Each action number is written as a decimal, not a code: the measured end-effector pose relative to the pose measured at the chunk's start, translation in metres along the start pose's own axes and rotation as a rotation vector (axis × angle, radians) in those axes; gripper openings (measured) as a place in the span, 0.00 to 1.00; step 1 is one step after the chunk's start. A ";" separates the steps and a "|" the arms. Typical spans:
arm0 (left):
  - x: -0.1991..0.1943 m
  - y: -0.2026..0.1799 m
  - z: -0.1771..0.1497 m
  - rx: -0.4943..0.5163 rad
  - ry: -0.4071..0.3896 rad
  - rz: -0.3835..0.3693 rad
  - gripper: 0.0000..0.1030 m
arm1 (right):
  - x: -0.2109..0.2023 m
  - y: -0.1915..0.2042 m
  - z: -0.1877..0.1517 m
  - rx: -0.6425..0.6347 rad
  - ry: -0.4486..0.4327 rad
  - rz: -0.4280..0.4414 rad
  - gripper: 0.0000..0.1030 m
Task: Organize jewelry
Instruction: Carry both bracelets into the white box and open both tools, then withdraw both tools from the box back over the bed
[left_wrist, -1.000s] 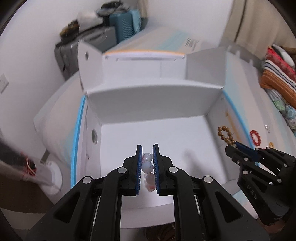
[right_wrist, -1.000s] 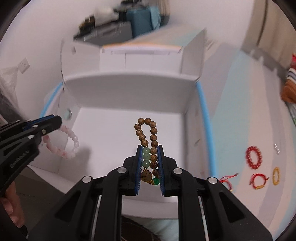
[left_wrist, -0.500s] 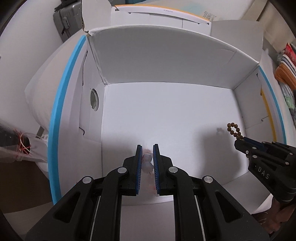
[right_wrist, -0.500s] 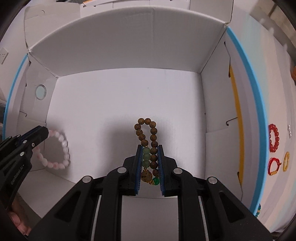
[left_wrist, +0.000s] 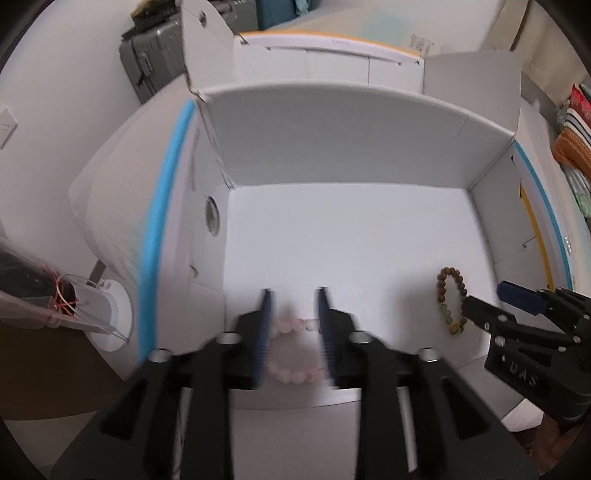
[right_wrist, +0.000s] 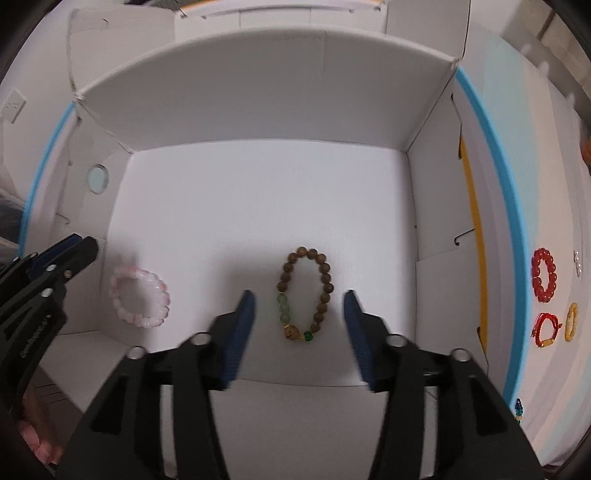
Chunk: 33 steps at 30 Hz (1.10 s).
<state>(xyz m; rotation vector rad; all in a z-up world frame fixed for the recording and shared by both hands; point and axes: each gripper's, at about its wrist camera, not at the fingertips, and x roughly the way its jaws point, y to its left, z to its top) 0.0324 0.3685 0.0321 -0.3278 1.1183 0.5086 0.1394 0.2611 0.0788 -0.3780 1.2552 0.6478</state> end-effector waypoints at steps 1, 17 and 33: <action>-0.004 0.001 0.001 -0.002 -0.016 0.002 0.37 | -0.008 0.001 -0.002 -0.005 -0.022 0.001 0.55; -0.101 -0.052 -0.021 0.103 -0.317 -0.077 0.94 | -0.134 -0.056 -0.073 0.032 -0.475 -0.106 0.93; -0.093 -0.217 -0.078 0.312 -0.353 -0.287 0.94 | -0.130 -0.218 -0.171 0.300 -0.523 -0.267 0.93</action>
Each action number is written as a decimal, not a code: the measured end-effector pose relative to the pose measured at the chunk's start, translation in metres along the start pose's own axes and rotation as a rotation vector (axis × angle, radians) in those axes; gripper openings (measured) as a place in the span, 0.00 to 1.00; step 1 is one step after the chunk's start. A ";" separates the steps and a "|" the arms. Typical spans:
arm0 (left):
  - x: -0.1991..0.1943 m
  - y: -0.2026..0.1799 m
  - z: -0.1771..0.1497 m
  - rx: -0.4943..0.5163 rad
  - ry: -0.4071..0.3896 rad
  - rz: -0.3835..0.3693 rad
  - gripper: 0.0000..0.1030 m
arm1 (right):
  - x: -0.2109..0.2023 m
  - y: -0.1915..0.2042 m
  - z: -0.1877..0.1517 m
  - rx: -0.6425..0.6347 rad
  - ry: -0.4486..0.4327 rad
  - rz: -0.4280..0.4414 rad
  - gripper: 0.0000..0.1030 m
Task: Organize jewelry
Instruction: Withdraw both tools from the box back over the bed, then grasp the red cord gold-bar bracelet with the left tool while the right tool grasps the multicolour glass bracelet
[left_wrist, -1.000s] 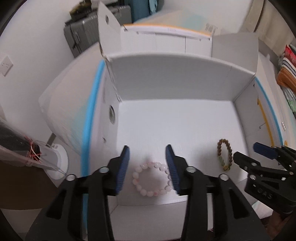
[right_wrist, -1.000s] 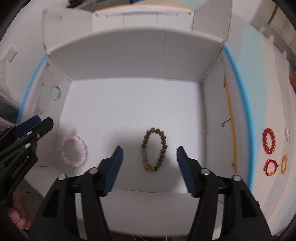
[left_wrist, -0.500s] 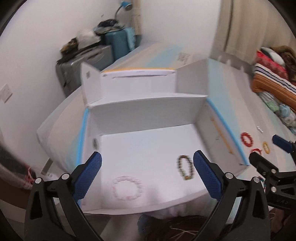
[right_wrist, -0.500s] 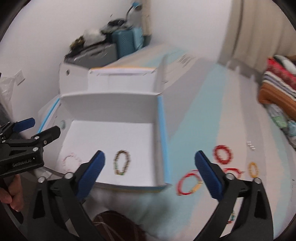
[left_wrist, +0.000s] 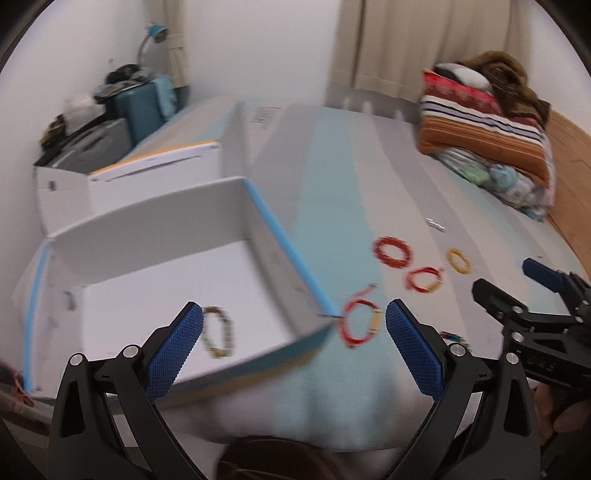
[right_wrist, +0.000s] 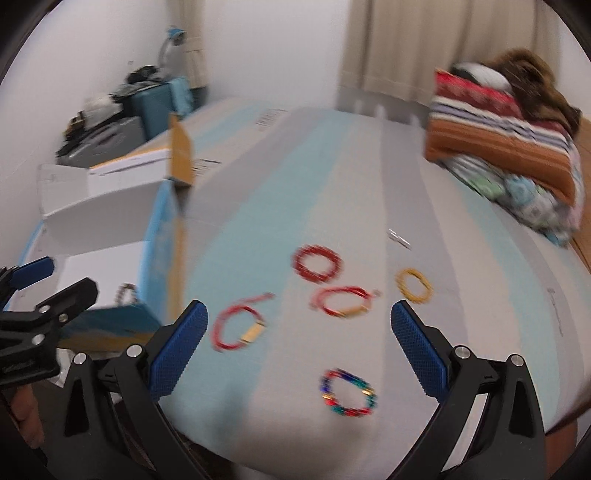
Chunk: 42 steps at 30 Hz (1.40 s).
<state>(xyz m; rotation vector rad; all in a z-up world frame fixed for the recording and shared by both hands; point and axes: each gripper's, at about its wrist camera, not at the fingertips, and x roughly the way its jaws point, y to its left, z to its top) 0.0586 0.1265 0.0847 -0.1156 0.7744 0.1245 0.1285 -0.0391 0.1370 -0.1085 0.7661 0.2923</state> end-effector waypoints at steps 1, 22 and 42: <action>0.003 -0.009 -0.003 0.009 0.002 -0.016 0.94 | 0.003 -0.010 -0.005 0.011 0.005 -0.012 0.93; 0.113 -0.111 -0.030 0.091 0.042 -0.078 0.94 | 0.088 -0.092 -0.102 0.090 0.140 -0.120 0.81; 0.181 -0.105 -0.060 0.070 0.068 0.011 0.73 | 0.121 -0.079 -0.119 0.039 0.180 -0.035 0.33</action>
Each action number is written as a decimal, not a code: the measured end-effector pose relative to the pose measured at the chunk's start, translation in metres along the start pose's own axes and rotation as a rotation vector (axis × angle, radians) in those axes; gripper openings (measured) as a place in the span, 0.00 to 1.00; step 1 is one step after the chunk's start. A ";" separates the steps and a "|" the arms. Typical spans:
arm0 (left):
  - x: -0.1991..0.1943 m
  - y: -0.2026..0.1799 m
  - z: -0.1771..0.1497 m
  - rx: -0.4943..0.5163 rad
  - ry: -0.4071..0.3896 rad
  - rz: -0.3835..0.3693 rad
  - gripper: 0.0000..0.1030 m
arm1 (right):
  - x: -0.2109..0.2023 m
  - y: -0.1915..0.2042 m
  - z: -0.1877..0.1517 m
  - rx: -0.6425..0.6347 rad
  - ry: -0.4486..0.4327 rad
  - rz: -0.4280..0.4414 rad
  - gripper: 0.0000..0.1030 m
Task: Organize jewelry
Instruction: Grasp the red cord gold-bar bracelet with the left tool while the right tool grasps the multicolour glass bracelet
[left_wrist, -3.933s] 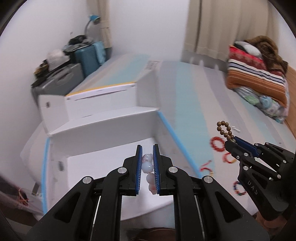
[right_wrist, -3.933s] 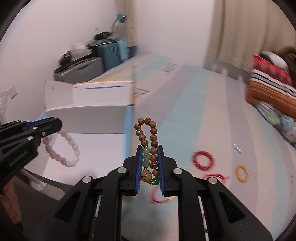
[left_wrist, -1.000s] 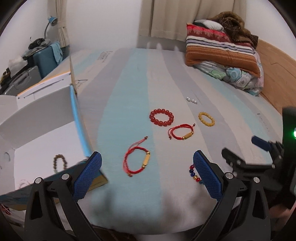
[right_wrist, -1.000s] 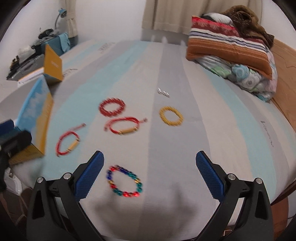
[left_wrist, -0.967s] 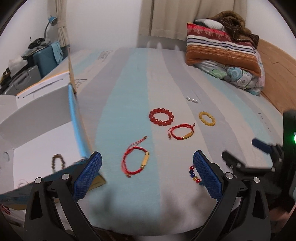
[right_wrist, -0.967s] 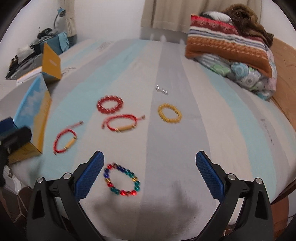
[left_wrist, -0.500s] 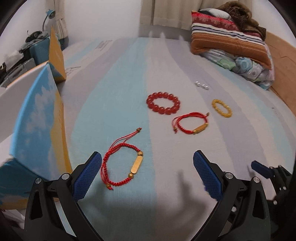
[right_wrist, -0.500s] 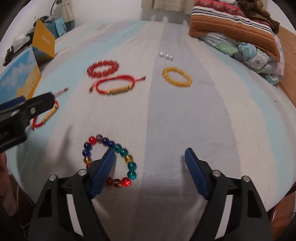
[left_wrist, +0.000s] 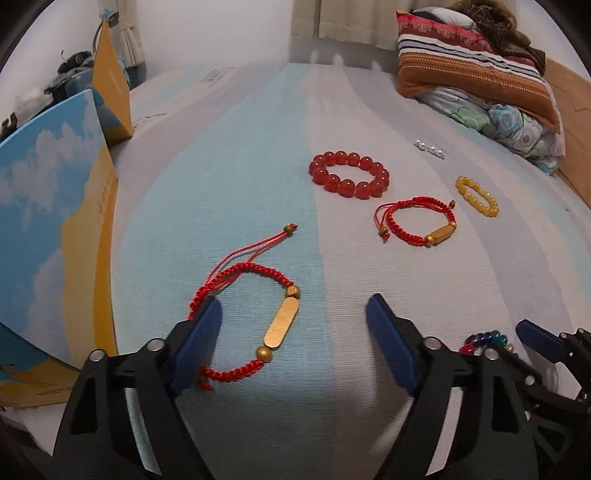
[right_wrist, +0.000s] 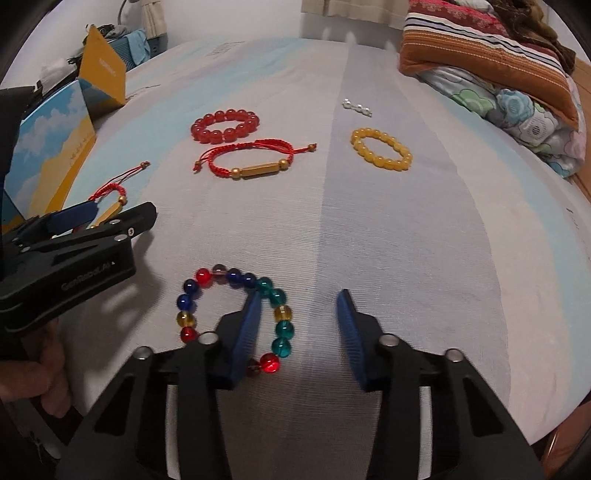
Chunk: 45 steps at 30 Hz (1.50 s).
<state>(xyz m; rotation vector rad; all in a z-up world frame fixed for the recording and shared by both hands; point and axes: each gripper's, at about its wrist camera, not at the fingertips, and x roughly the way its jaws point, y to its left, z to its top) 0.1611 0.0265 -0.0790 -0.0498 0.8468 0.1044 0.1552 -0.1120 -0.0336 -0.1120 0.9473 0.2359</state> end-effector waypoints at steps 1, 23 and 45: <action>0.000 0.001 -0.001 -0.004 -0.001 0.002 0.70 | 0.000 0.001 0.000 -0.003 0.000 0.004 0.29; -0.010 0.002 -0.007 0.037 0.007 0.004 0.07 | -0.005 -0.004 0.002 0.020 -0.024 0.012 0.09; -0.068 0.012 0.012 0.002 0.075 -0.057 0.07 | -0.048 -0.010 0.008 0.091 -0.088 0.061 0.09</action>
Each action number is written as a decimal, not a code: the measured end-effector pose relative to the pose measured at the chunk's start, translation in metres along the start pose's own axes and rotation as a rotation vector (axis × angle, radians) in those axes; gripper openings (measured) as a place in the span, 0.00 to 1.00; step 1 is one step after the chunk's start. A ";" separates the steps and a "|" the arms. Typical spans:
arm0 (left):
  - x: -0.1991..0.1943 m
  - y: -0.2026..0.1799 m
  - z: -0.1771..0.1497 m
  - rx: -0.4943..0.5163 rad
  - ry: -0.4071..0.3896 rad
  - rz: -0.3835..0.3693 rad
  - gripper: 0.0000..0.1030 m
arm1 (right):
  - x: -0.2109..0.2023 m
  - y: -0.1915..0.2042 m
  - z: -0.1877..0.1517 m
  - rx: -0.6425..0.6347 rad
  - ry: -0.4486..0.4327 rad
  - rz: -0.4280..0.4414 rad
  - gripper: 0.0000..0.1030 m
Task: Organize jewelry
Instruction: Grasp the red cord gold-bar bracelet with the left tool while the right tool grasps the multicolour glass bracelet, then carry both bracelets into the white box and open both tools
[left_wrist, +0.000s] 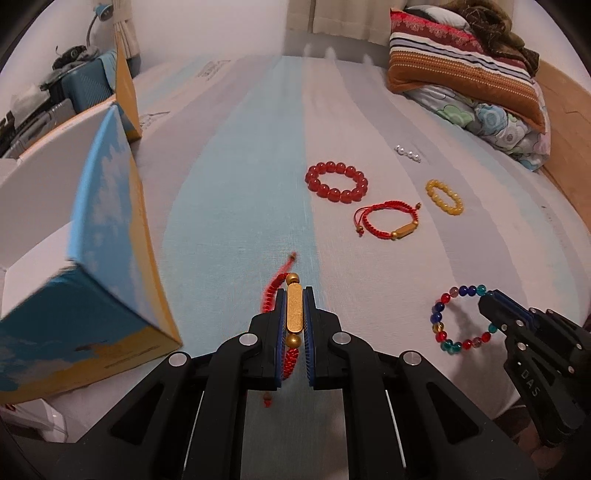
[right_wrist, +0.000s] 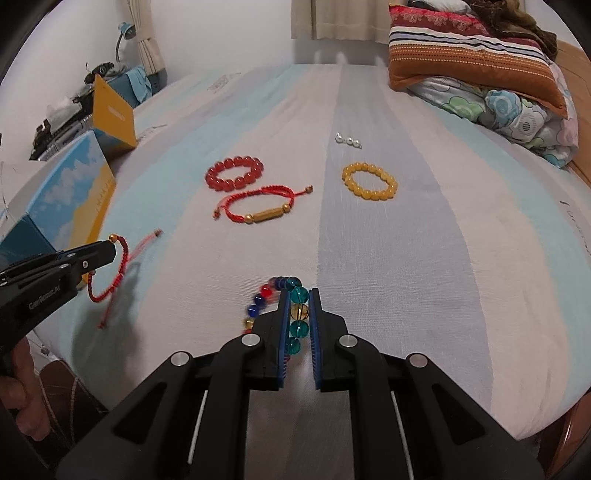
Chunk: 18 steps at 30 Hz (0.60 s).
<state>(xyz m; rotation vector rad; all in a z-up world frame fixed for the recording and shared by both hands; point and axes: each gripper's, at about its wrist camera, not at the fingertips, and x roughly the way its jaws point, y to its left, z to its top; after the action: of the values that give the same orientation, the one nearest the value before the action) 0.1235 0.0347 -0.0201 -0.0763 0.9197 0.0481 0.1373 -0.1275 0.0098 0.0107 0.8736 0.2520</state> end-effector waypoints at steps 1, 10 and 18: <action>-0.005 0.000 0.000 0.003 0.001 -0.001 0.07 | -0.003 0.001 0.001 0.000 -0.002 0.001 0.09; -0.031 0.008 -0.002 0.018 -0.002 0.018 0.07 | -0.028 0.001 0.016 0.048 -0.009 0.038 0.09; -0.055 0.022 0.007 0.015 -0.021 0.044 0.07 | -0.047 0.011 0.039 0.046 -0.020 0.045 0.09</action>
<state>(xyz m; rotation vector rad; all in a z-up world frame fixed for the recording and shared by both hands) 0.0938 0.0570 0.0269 -0.0412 0.9010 0.0829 0.1361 -0.1237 0.0717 0.0750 0.8597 0.2732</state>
